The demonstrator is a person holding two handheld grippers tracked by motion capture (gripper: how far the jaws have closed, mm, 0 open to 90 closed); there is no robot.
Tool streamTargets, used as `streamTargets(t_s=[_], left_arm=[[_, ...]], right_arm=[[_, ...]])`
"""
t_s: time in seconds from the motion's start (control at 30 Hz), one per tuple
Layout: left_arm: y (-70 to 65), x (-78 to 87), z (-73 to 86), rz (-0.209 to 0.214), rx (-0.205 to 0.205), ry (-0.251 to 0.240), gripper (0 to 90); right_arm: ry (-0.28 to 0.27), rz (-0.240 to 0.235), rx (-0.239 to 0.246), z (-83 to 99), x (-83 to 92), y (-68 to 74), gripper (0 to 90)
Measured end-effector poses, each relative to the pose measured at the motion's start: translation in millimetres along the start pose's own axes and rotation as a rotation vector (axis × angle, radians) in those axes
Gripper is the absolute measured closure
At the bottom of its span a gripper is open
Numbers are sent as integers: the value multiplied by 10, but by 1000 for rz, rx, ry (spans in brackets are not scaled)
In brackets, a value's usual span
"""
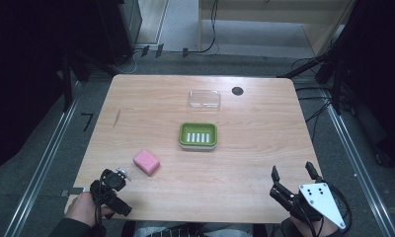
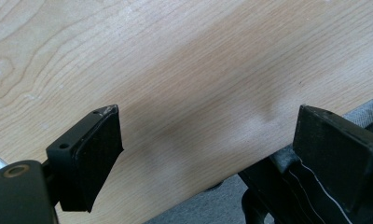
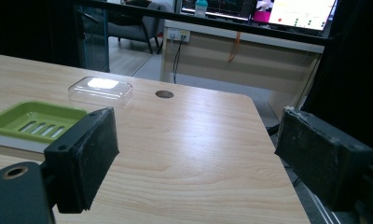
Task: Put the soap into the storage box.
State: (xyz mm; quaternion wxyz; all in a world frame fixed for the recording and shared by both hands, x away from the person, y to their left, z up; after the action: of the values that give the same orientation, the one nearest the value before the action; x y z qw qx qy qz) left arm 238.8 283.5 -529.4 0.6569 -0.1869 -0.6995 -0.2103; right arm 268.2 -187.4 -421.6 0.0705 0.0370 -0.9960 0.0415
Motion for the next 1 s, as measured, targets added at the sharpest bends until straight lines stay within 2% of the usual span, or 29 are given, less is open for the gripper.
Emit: streamTargets(t_s=[0.3, 0.5, 0.6, 0.7, 0.8, 0.87, 1.0], left_arm=[[2, 12, 18, -10, 7, -15, 89], [26, 28, -5, -13, 11, -48, 88], [36, 18, -24, -11, 16, -60, 89], [61, 29, -85, -9, 40, -109, 89], [71, 36, -140, -25, 49, -143, 88], [67, 36, -177, -23, 45, -152, 88], [62, 39, -241, -20, 55, -170, 88]], right_arm=[[1, -17, -3, 0, -57, 30, 127], [3, -24, 8, -6, -82, 64, 127], [0, -20, -2, -19, -72, 69, 127], [3, -25, 11, -24, -79, 102, 127], [3, -23, 15, -26, -84, 107, 127], [2, -22, 6, -27, -89, 102, 127], [7, -31, 17, -17, -85, 116, 127]])
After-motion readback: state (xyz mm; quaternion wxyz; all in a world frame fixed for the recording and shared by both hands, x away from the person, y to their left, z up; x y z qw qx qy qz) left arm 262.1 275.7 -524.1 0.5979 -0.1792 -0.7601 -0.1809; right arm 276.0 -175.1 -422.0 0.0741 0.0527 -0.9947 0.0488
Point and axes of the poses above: each handheld gripper's, and its own axes: x roughly backward along the jaws, z roughly out of its underside, y roughly to its left, the point moved 9 cm from there along -x, roughly forward along the jaws, and after that the axes turned 2 degrees about -y, right-handed, at the moved point
